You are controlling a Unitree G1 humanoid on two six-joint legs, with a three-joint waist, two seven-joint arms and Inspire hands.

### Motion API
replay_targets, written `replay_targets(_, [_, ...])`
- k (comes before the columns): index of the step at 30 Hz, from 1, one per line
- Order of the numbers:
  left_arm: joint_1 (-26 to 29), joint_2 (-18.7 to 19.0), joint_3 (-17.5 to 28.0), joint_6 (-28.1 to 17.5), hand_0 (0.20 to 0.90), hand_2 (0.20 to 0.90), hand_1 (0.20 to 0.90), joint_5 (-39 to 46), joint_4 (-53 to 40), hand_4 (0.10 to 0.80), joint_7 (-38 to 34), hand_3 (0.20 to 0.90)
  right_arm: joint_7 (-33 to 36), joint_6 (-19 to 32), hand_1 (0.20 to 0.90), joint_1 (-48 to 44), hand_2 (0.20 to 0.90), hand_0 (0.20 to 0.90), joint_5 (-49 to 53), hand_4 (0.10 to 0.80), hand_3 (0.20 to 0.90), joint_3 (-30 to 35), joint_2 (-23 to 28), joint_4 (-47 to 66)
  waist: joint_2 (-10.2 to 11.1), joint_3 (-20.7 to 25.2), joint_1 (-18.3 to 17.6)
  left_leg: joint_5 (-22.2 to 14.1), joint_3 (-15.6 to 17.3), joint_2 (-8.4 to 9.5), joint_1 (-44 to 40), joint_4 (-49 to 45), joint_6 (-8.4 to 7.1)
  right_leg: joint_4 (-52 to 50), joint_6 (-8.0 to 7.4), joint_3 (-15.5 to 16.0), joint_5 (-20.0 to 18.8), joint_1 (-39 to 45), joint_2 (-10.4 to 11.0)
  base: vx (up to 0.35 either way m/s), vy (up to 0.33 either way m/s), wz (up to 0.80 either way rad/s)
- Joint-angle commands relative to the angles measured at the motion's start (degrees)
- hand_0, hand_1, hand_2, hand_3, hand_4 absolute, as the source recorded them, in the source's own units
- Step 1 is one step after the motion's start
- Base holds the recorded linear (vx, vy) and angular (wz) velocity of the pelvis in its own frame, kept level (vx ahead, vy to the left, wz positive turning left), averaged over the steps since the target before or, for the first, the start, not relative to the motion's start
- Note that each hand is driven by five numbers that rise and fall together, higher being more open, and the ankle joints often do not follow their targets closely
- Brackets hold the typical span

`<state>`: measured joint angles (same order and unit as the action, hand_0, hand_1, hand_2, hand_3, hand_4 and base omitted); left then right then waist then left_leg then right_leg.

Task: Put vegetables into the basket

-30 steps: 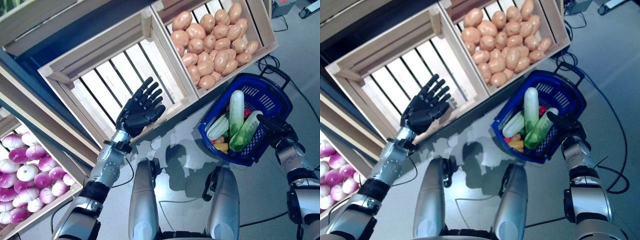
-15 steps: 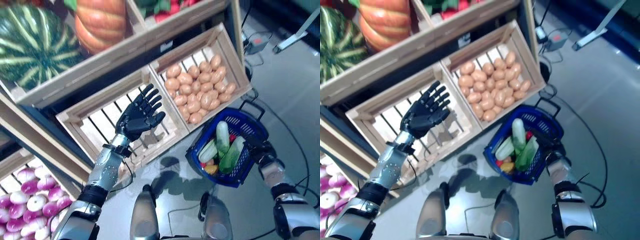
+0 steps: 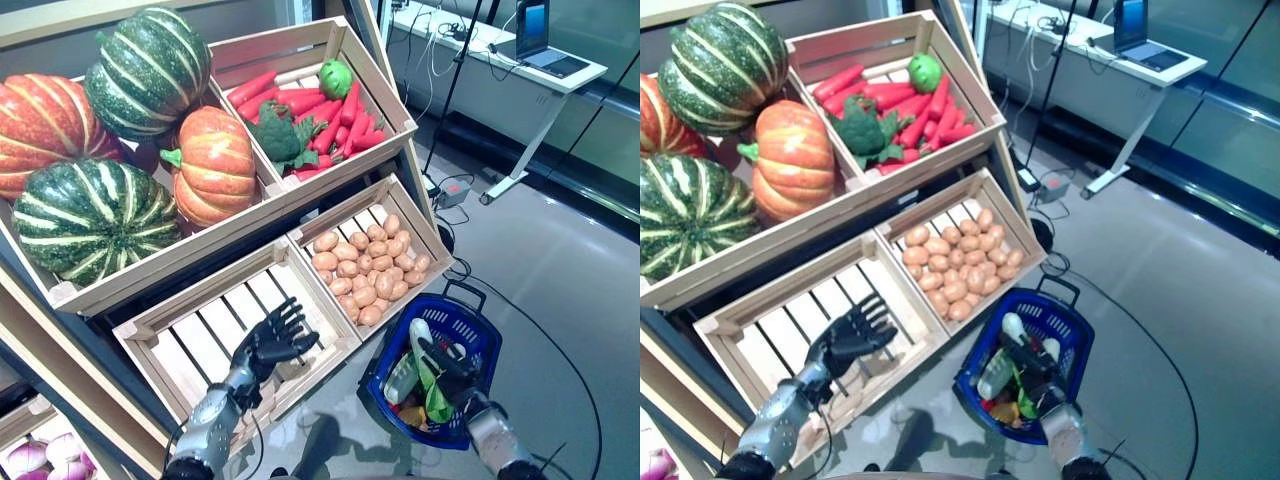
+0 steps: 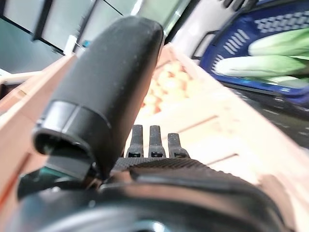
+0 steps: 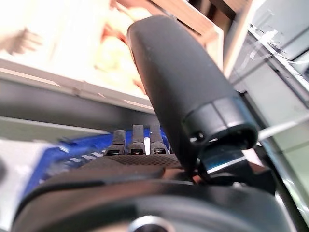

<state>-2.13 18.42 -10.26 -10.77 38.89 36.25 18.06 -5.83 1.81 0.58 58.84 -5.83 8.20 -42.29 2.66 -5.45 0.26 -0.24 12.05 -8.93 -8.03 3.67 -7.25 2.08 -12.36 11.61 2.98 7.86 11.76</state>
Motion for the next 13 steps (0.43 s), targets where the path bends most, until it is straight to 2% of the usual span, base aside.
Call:
replay_targets(1, [3.2, -1.5, 1.5, -3.7, 0.900, 0.900, 0.900, -3.3, 1.7, 0.800, -1.6, 0.900, -1.7, 4.0, 0.900, -1.8, 0.900, 0.900, -0.1, 0.800, 0.900, 1.1, -0.6, 7.1, -1.5, 1.6, -1.6, 2.4, -0.3, 1.44, 2.3, 1.3, 2.80, 2.3, 4.69, -1.4, -7.4, -2.0, -2.5, 0.000, 0.000, 0.00])
replay_targets(6, [1.2, -4.6, -0.1, -5.4, 0.900, 0.900, 0.900, -9.3, 6.5, 0.800, -8.2, 0.900, 0.1, 6.6, 0.900, 1.7, 0.900, 0.900, -3.5, 0.800, 0.900, -3.3, -3.8, 9.8, -1.6, 1.3, -2.5, 1.8, -0.6, 2.02, 1.7, 1.3, 3.39, 2.5, 4.78, -1.5, -7.1, -1.5, -2.6, 0.000, 0.000, 0.00])
replay_targets(13, [1.2, -6.7, -4.5, -8.4, 0.900, 0.900, 0.900, -14.2, 8.9, 0.800, -14.0, 0.900, -0.5, 7.7, 0.900, 2.2, 0.900, 0.900, -1.8, 0.800, 0.900, -8.2, -6.0, 5.4, -1.9, 0.8, -2.3, 1.5, -0.9, 2.53, 1.4, 1.3, 3.72, 2.4, 4.88, -1.0, -6.8, -0.9, -2.5, 0.007, 0.027, 0.04])
